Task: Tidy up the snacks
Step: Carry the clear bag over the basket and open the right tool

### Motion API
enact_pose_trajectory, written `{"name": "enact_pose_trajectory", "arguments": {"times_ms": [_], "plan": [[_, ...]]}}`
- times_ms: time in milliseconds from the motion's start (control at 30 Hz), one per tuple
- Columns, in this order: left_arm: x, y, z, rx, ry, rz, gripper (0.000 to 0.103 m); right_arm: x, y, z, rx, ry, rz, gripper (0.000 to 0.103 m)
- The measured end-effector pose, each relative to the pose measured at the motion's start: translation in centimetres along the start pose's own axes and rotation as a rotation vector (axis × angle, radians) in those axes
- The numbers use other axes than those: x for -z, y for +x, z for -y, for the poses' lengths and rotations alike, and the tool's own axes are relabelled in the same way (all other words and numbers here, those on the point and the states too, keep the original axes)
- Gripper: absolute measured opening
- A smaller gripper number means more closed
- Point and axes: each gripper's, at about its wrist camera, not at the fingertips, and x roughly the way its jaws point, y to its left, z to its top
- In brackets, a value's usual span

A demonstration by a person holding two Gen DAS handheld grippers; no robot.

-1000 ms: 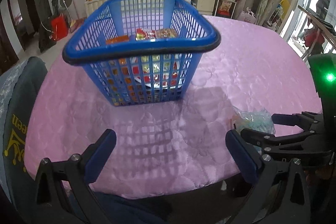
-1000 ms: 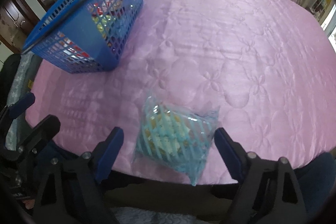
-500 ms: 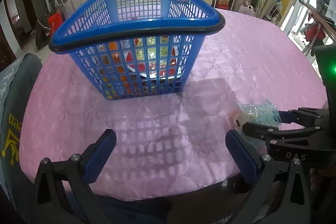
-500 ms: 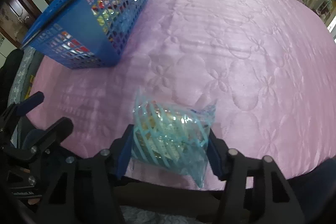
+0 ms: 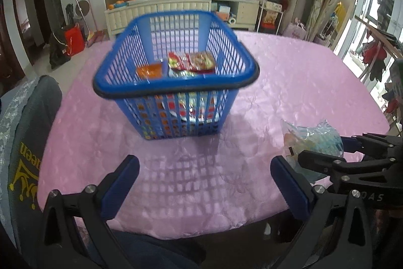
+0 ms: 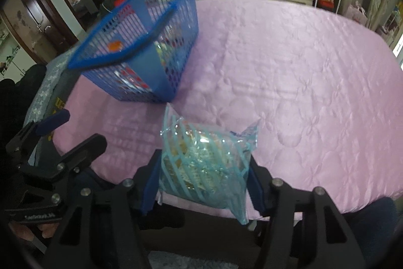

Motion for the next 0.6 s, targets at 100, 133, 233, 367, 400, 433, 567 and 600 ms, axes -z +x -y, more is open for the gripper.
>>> {"name": "enact_pose_trajectory", "arguments": {"times_ms": [100,133,233,367,400,433,567,600], "plan": [[-0.7,-1.4,-0.5,0.010,-0.016,0.041,0.103,-0.7,-1.6,-0.7,0.000,-0.023,0.044,0.065],[-0.9,-1.7,-0.7,0.011,-0.018,0.051,0.103,-1.0,-2.0,-1.0,0.000,-0.031,0.057,0.065],[-2.1,-3.0,-1.1,0.007,-0.010,0.086,0.103,-1.9,-3.6,-1.7,-0.005,-0.054,0.098,0.065],[-3.9,-4.8,-1.6,-0.013,0.010,0.137,0.103,-3.4,-5.2,-2.8,-0.022,-0.089,0.150,0.065],[-4.4,-5.1,-1.8,-0.016,0.013,0.145,0.103,-3.9,-5.6,-3.2,-0.025,-0.099,0.166,0.065],[-5.0,-5.4,-2.1,-0.018,0.015,0.155,0.103,-4.4,-6.0,-3.5,-0.028,-0.108,0.180,0.065],[-6.8,-6.1,-3.1,-0.029,0.022,0.192,0.103,-6.6,-6.7,-4.7,-0.041,-0.147,0.224,0.065],[-7.2,-6.2,-3.4,-0.035,0.025,0.199,0.103,-7.2,-6.8,-5.0,-0.042,-0.156,0.231,0.065]]}}
